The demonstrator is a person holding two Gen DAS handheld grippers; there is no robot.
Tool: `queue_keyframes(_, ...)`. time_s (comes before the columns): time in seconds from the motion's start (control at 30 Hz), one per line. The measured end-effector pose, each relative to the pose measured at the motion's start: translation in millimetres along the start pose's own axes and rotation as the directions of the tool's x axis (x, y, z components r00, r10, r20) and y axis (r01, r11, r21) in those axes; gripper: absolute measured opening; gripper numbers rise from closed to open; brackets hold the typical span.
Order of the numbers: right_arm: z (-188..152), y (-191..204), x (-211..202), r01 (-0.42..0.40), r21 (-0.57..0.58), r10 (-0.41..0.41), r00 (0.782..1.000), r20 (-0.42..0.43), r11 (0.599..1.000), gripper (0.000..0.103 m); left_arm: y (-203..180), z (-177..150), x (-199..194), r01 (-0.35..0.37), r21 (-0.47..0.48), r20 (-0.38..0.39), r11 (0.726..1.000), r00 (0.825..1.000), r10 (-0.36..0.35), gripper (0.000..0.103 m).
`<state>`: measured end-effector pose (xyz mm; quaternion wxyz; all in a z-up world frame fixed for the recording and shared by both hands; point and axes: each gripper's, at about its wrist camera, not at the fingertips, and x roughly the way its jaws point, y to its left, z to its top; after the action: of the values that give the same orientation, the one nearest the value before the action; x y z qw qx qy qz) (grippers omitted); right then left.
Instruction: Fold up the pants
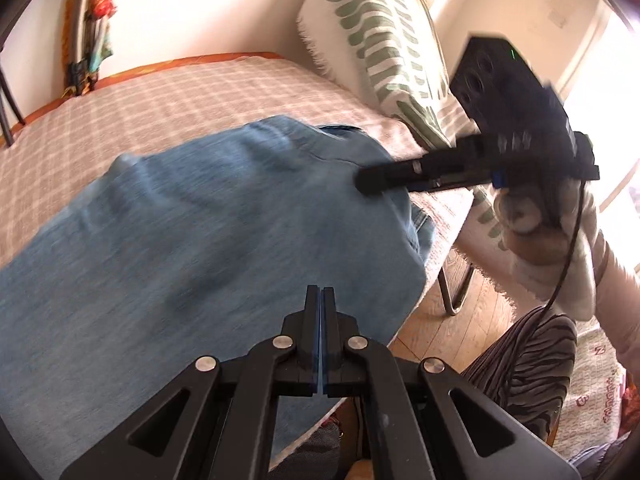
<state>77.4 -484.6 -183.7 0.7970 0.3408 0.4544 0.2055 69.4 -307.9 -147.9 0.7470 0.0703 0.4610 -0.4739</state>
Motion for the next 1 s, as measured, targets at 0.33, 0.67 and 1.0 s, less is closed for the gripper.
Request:
queue_keyframes(0.33, -12, -30, -1, 0.09, -0.016, -0.089, 0.995, 0.034, 0.996, 0.029, -15, 13, 30, -0.015, 0.039, -0.031, 0.999, 0.999, 0.016, 0.0)
queue_keyframes(0.67, -36, -58, -11, 0.034, 0.037, -0.035, 0.999, 0.032, 0.999, 0.055, -20, 9, 33, 0.016, 0.052, -0.033, 0.999, 0.999, -0.015, 0.0)
queue_keyframes(1.0, -5, -9, 5, -0.077, -0.064, 0.078, 0.997, 0.006, 0.995, 0.055, -13, 7, 43, -0.036, 0.055, -0.063, 0.998, 0.997, 0.04, 0.0)
